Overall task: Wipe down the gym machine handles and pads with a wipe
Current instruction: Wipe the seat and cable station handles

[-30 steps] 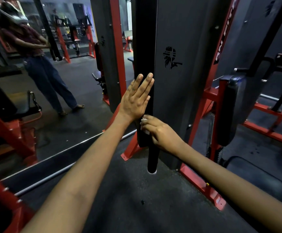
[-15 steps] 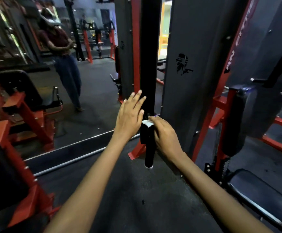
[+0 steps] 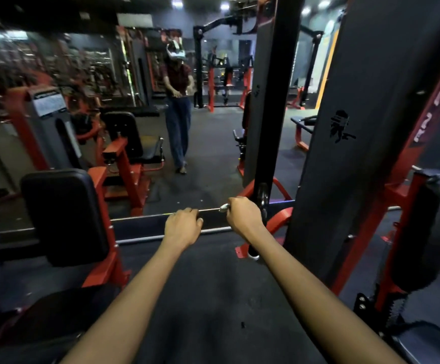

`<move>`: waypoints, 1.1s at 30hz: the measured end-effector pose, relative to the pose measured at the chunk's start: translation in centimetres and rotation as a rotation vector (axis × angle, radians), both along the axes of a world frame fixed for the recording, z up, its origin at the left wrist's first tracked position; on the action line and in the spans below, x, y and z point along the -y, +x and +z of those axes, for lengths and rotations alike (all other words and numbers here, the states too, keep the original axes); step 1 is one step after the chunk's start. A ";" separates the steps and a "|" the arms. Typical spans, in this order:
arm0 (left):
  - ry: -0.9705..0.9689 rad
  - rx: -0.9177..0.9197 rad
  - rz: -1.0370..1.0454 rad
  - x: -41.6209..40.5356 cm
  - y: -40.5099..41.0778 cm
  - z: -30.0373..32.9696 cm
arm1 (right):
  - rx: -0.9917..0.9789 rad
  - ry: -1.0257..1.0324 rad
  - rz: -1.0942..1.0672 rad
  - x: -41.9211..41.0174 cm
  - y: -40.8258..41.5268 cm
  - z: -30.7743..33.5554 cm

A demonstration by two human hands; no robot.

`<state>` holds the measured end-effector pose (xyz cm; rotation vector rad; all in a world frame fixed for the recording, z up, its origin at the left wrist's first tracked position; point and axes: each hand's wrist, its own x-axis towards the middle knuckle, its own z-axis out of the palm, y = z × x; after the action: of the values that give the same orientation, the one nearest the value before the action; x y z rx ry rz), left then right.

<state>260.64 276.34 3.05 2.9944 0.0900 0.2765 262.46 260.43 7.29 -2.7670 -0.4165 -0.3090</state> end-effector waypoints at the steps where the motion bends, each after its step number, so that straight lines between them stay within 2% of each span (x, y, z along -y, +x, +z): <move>1: 0.001 0.015 0.015 -0.5 -0.6 -0.1 | -0.012 0.005 0.001 -0.5 -0.4 -0.2; 7: -0.014 0.056 0.049 -2.9 -2.6 -1.6 | -0.077 -0.018 -0.047 -3.0 -0.5 -2.0; 12: -0.036 0.082 0.065 -5.6 0.0 -2.8 | -0.085 -0.058 -0.058 -5.1 2.7 -3.1; 20: -0.046 0.102 0.022 -9.7 8.2 -2.0 | -0.054 -0.039 -0.094 -9.1 10.1 -2.2; 27: -0.083 0.070 0.002 -12.7 16.1 -2.8 | -0.142 -0.004 -0.165 -12.2 17.4 -2.2; 33: -0.093 0.041 -0.028 -15.3 24.9 -5.1 | -0.194 0.019 -0.250 -14.7 26.2 -4.8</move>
<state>285.58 291.59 -2.02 2.8934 0.0552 0.3212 288.63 275.13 2.46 -2.7974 -0.0197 -0.0989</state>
